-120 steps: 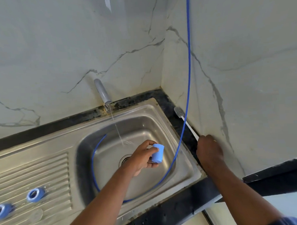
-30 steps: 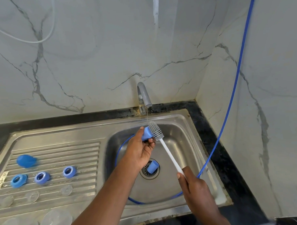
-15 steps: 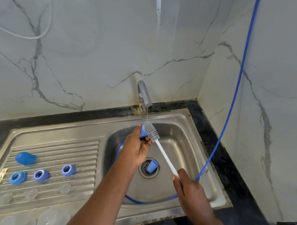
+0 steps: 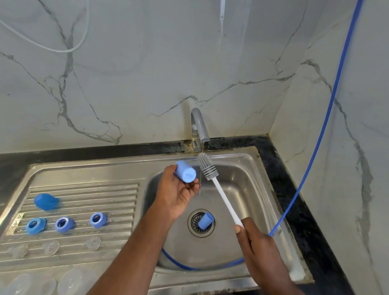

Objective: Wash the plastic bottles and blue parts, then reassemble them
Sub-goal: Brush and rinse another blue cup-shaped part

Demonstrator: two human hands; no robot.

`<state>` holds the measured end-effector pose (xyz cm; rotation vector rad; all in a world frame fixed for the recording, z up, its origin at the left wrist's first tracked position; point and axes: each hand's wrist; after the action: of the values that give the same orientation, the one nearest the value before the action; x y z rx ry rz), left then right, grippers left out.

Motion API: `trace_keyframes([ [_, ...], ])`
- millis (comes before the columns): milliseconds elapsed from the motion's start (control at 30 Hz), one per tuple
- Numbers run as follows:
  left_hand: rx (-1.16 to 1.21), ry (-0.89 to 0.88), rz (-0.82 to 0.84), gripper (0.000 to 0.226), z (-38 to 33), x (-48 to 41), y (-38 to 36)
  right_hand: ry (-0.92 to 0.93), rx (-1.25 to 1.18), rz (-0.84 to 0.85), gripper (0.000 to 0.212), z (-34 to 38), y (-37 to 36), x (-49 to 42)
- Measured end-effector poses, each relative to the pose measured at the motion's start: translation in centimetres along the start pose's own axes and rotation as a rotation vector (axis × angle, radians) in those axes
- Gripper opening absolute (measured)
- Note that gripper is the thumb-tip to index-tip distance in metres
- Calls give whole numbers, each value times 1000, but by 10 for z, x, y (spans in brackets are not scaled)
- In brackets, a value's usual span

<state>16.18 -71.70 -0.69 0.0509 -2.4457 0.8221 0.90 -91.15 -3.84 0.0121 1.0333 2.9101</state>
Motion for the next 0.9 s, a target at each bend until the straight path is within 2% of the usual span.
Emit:
trace_keyframes([
  [233,-18,-55,5,37,-8,7,12,-11,52,85,41,3,-11,3],
  [333,49,-91,-19,38,-14,9,21,3,81,122,27,6,-17,3],
  [467,50,-189,-143,31,-10,12,16,44,103,144,10,25,-27,-7],
  [600,47,-279,-205,27,-7,12,12,52,162,137,14,37,-38,-24],
  [767,-17,-302,-232,28,-13,8,29,-19,151,178,21,28,-41,1],
  [900,-71,-272,-211,24,3,11,29,53,157,162,13,33,-41,-20],
])
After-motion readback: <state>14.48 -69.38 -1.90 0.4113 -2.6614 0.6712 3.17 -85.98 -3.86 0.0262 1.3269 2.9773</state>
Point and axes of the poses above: each hand's wrist, its own x-axis away from the middle knuckle, its own y-axis out of the back of the hand, z = x × y, and after that the axes turned 7 degrees about -x, right-handed
